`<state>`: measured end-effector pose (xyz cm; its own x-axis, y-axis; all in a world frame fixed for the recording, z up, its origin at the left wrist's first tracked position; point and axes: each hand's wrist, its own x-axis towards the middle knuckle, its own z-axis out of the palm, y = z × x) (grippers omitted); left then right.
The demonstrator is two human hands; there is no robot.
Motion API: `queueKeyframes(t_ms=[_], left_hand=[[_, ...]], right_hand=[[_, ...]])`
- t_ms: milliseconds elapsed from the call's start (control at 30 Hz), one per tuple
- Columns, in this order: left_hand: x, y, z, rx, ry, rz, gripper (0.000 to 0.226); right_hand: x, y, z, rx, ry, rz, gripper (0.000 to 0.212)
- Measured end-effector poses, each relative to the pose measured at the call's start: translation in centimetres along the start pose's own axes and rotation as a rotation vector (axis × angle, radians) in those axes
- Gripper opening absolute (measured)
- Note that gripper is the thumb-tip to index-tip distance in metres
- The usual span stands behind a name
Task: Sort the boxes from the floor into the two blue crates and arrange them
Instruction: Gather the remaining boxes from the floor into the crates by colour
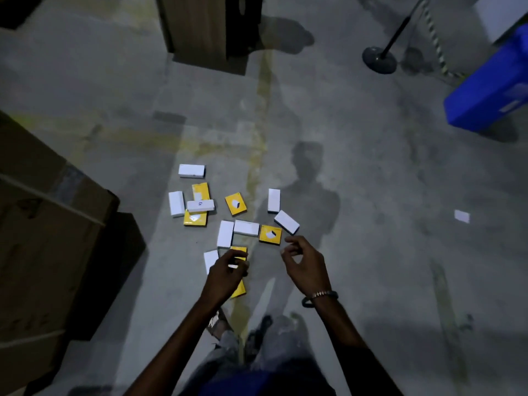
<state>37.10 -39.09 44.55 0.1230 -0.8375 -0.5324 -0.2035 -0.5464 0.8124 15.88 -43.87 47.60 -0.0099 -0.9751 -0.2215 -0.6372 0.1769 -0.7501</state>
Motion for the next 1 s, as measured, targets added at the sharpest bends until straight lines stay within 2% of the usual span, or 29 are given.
queueKeyframes(t_ms=[233,400,500,600,667,733,800,867,1000], left_hand=[[9.7,4.9,2.3,0.022,0.013,-0.062,0.009],[19.1,3.9,7.4,0.11,0.007,-0.179,0.008],[25.5,0.9,12.1,0.163,0.013,-0.316,0.009],[32.6,-3.7,17.0,0.204,-0.007,-0.459,0.018],[38.0,-10.7,20.5,0.143,-0.043,-0.549,0.032],[43.8,-16.0,23.9,0.099,-0.028,-0.632,0.042],[48.4,-17.1,26.5,0.073,0.014,-0.66,0.032],[53.0,-15.5,29.0,0.069,0.088,-0.641,0.023],[62.0,-20.0,33.7,0.118,0.155,-0.584,0.056]], right_hand=[[10.1,2.6,-2.1,0.009,-0.029,0.057,0.029],[21.2,8.6,-3.3,-0.03,-0.16,0.057,0.02],[29.3,14.7,-2.8,-0.121,-0.258,0.012,0.026],[37.5,23.8,-1.2,-0.338,-0.491,-0.05,0.036],[42.8,28.5,-0.4,-0.404,-0.682,-0.049,0.042],[47.9,33.0,1.0,-0.488,-0.793,0.006,0.041],[51.6,37.5,3.5,-0.497,-0.764,0.08,0.04],[54.4,42.8,7.4,-0.452,-0.684,0.211,0.047],[57.4,53.9,17.2,-0.397,-0.619,0.394,0.089]])
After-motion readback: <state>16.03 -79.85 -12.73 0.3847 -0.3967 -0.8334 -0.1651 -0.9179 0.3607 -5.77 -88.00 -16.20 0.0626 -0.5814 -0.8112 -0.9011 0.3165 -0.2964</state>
